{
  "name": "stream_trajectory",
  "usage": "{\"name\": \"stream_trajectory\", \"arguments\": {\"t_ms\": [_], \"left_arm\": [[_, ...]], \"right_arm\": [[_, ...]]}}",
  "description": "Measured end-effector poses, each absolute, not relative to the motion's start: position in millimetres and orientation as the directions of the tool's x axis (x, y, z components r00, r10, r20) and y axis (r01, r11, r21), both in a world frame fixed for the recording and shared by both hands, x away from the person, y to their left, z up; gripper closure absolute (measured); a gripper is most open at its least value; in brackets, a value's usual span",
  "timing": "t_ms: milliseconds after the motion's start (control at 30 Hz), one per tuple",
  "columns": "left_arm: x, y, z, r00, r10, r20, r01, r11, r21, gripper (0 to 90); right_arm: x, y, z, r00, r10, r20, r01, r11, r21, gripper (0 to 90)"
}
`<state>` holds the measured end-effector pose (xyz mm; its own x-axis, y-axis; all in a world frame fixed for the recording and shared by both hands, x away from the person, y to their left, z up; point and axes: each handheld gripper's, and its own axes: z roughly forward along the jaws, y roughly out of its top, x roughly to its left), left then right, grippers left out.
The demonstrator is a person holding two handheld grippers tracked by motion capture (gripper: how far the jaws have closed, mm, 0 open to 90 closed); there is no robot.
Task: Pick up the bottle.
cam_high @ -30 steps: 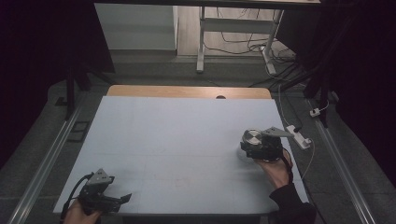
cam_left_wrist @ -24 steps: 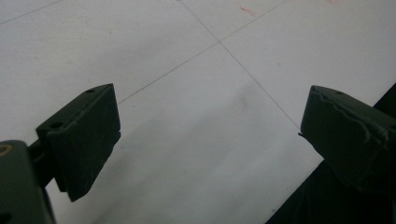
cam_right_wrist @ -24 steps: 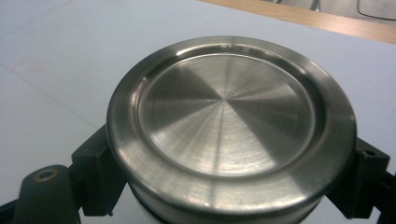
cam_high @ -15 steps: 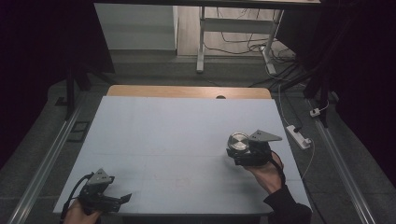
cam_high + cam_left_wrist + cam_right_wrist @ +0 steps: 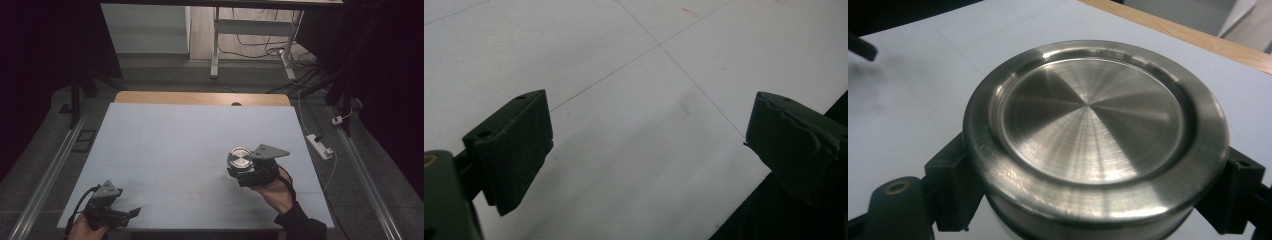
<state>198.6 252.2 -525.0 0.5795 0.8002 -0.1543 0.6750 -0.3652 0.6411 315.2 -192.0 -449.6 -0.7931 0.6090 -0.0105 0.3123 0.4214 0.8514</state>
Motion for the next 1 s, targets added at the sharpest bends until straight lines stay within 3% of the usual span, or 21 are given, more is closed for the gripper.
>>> {"name": "stream_trajectory", "arguments": {"t_ms": [700,1000], "left_arm": [[200.6,249.9,-526.1,0.579,0.801,-0.149,0.685,-0.379,0.622,6.3],[201.4,239.7,-527.4,0.631,0.771,-0.086,0.666,-0.482,0.570,11.7]], "right_arm": [[289.5,-156.9,-439.2,-0.885,0.465,-0.017,0.224,0.458,0.860,14.6],[284.4,-146.6,-443.0,-0.899,0.438,-0.015,0.216,0.474,0.854,14.6]]}}
